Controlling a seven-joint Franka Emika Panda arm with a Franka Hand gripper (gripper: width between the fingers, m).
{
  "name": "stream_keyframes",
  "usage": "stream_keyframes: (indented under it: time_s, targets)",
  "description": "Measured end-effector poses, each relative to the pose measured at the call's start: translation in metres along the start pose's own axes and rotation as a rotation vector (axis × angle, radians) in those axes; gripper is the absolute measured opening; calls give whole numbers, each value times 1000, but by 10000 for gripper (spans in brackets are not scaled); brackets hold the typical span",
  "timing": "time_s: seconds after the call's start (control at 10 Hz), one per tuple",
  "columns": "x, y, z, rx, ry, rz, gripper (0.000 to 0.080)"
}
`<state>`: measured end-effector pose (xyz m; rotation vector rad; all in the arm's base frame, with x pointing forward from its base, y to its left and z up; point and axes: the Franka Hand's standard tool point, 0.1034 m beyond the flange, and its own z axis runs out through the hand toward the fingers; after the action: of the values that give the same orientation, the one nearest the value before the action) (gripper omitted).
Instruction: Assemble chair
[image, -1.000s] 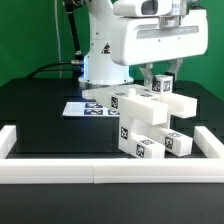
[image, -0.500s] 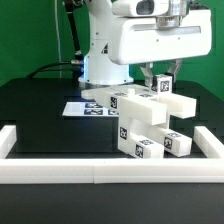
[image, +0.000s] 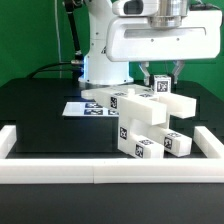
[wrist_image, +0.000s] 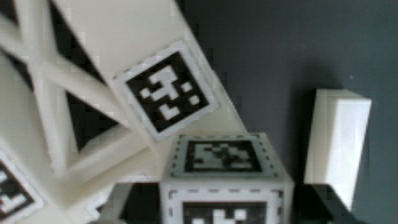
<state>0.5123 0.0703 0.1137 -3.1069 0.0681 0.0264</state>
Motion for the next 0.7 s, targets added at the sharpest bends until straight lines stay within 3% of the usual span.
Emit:
stream_keyframes:
  time_s: [0.7]
  targets:
    - [0, -1, 0, 1, -1, 435, 288]
